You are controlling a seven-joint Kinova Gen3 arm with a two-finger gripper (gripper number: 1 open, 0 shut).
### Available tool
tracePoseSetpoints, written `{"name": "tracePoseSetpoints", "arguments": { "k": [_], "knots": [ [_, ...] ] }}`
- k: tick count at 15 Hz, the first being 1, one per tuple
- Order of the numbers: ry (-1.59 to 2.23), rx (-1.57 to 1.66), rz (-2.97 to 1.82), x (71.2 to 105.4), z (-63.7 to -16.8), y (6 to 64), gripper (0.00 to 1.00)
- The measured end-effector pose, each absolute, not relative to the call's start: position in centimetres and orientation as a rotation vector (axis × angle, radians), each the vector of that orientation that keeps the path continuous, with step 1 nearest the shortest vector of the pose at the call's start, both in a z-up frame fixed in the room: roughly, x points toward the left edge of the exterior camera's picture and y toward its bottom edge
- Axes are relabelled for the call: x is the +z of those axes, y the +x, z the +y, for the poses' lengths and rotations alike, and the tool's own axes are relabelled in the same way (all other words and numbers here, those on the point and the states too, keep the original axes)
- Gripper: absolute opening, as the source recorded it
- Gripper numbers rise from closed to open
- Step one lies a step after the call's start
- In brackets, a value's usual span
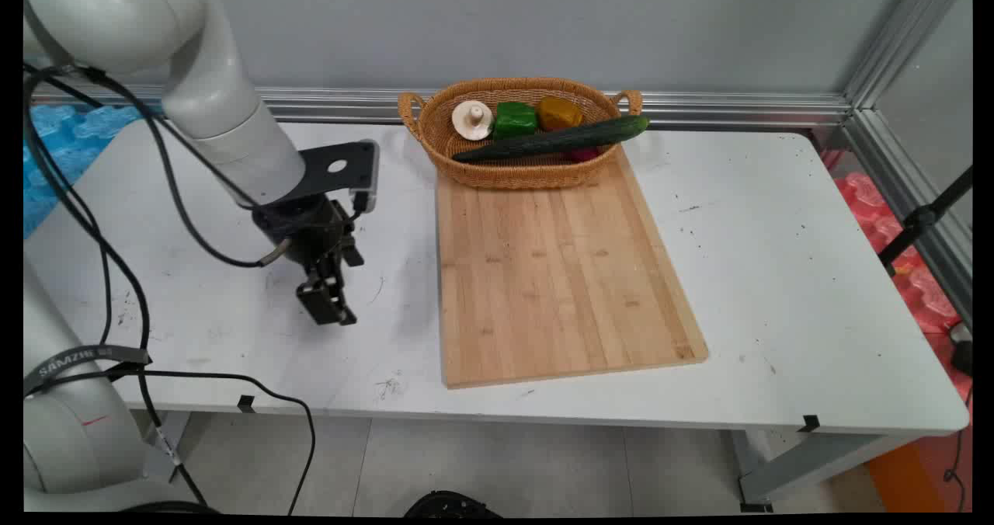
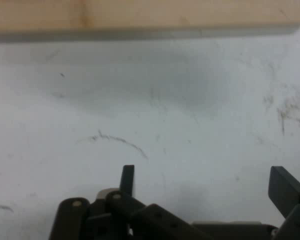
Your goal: Pick up the cucumber from the vegetable basket
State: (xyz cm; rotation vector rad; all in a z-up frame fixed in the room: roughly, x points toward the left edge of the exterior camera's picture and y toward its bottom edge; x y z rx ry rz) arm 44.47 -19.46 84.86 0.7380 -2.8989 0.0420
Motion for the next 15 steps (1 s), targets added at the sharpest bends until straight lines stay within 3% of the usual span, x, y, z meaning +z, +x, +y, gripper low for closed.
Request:
{"name": "tracePoseSetpoints", "arguments": {
  "k": [5, 15],
  "knots": [
    [0.717, 0.145, -2.854, 85.8, -22.9, 42.7, 1.00],
    [0.649, 0.409, -2.685, 90.0, -36.0, 39.3, 1.00]
  ]
}}
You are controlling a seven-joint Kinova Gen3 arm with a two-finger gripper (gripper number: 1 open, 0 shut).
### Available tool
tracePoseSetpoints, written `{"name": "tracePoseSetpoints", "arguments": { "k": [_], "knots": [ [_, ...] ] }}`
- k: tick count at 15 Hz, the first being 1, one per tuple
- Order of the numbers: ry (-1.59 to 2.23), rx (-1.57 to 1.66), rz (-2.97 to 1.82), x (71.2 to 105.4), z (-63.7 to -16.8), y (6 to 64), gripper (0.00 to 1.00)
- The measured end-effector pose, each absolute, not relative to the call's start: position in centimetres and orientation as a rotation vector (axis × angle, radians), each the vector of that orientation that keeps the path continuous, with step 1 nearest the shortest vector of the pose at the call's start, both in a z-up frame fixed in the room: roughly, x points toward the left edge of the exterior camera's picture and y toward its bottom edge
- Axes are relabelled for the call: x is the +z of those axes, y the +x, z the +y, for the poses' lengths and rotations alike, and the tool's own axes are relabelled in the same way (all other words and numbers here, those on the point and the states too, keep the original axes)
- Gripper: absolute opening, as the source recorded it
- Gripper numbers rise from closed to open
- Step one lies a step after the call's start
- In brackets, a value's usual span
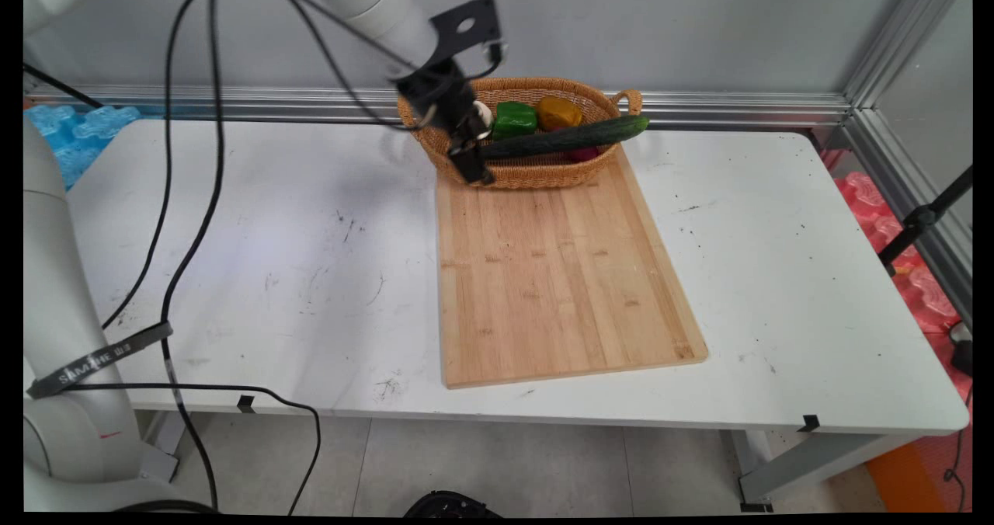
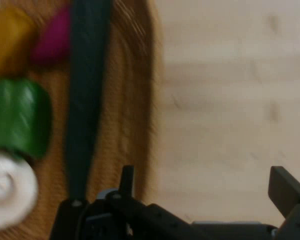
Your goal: Pick up the cucumber from the vegetable basket
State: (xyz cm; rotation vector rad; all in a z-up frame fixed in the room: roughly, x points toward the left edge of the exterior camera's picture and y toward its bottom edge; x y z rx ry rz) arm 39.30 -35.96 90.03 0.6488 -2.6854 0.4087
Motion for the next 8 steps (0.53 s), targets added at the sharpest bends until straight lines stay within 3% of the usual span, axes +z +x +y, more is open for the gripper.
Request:
{"name": "tracePoseSetpoints", "arguments": {
  "k": [8],
  "knots": [
    [0.538, 0.460, -2.620, 88.7, -45.0, 38.6, 1.00]
  ]
}}
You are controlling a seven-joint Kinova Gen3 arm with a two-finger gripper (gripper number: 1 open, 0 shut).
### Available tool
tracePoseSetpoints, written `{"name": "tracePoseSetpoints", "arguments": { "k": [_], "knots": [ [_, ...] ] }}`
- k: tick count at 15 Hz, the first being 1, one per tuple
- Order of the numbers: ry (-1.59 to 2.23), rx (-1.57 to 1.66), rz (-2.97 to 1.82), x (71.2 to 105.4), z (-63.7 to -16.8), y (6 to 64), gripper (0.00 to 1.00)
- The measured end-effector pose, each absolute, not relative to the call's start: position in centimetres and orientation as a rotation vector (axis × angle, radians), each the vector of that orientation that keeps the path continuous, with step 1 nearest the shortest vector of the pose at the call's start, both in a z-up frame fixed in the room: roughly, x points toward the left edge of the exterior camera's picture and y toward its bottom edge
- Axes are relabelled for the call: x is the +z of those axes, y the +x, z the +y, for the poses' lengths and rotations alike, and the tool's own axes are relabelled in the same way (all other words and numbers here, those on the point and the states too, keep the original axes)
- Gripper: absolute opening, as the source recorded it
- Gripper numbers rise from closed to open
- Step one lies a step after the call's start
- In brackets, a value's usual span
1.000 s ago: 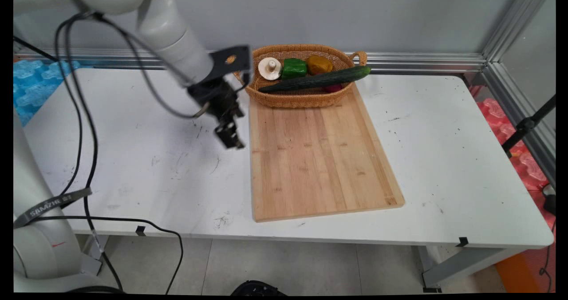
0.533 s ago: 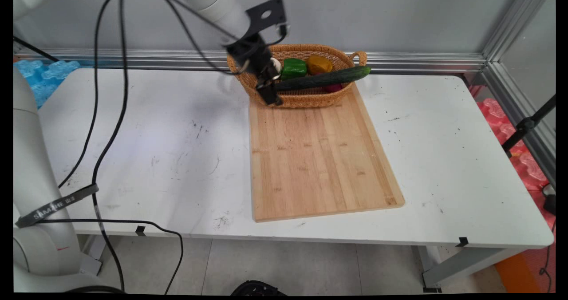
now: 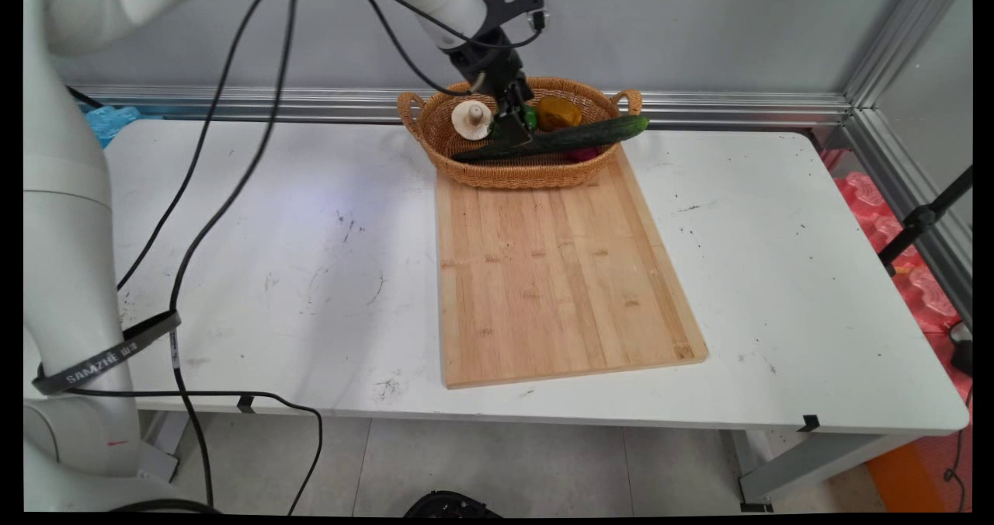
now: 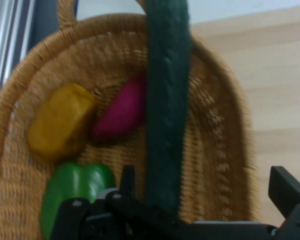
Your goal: Pick up the cucumber from the vegetable basket
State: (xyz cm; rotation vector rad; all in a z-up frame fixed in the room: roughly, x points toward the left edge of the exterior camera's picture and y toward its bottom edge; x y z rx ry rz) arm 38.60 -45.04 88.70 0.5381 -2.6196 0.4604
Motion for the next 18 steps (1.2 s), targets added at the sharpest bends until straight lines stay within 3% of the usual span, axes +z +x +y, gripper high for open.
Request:
{"name": "tracePoseSetpoints", "arguments": {
  "k": [7, 17, 18],
  "knots": [
    [0.483, 0.456, -2.615, 85.1, -50.0, 39.2, 1.00],
    [0.457, 0.408, -2.606, 81.9, -52.2, 39.3, 1.00],
    [0.460, 0.400, -2.603, 81.7, -52.3, 39.3, 0.00]
  ]
}}
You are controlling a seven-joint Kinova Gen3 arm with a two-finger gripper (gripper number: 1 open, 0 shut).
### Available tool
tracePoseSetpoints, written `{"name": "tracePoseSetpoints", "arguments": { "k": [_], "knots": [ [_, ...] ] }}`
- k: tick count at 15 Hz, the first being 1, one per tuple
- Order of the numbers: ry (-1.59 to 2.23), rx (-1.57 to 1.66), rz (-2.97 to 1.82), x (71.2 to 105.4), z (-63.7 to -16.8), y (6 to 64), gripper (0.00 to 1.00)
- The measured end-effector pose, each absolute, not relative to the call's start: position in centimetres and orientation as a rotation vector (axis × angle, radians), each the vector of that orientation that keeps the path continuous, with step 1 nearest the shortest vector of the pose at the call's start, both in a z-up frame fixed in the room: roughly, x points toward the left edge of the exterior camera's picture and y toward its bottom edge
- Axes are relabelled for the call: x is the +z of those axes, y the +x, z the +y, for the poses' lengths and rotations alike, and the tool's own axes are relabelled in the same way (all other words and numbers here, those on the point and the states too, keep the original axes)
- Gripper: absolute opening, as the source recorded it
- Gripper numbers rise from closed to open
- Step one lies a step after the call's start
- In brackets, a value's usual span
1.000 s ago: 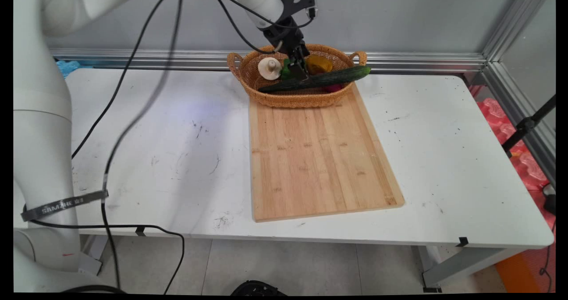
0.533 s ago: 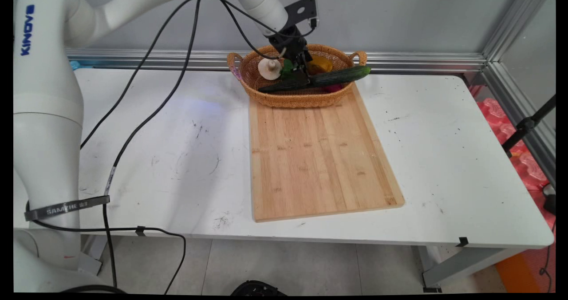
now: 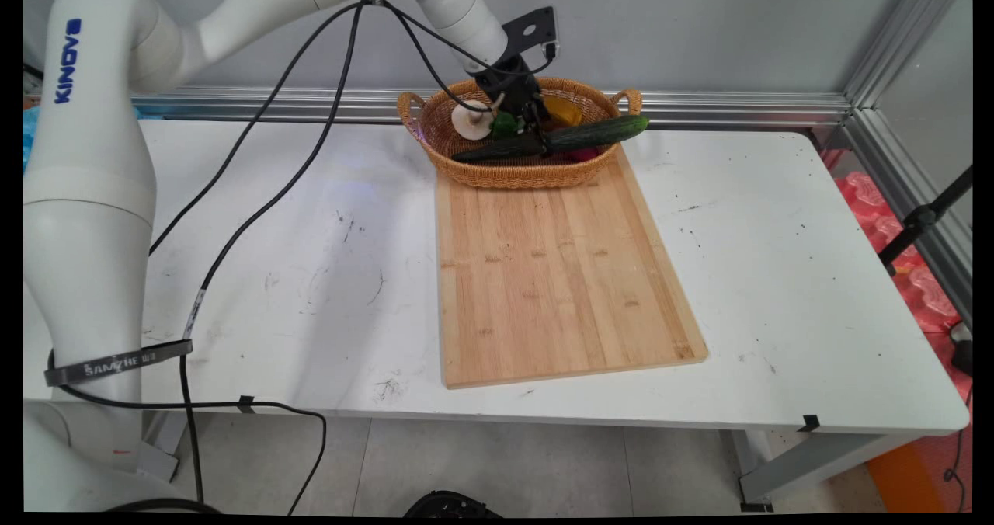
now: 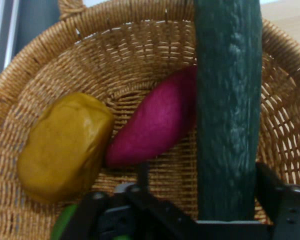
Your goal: Pick up the cucumber from the vegetable basket, then place the picked object on the cutting board
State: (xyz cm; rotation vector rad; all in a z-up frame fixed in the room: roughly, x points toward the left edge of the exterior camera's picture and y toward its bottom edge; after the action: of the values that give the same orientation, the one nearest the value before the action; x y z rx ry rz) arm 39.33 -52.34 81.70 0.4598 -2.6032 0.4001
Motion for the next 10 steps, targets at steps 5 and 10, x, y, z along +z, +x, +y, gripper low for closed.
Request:
{"name": "tracePoseSetpoints", "arguments": {
  "k": [5, 10],
  "knots": [
    [0.467, 0.374, -2.589, 81.4, -52.6, 39.1, 0.00],
    [0.456, 0.363, -2.565, 83.2, -52.2, 38.3, 0.00]
  ]
}}
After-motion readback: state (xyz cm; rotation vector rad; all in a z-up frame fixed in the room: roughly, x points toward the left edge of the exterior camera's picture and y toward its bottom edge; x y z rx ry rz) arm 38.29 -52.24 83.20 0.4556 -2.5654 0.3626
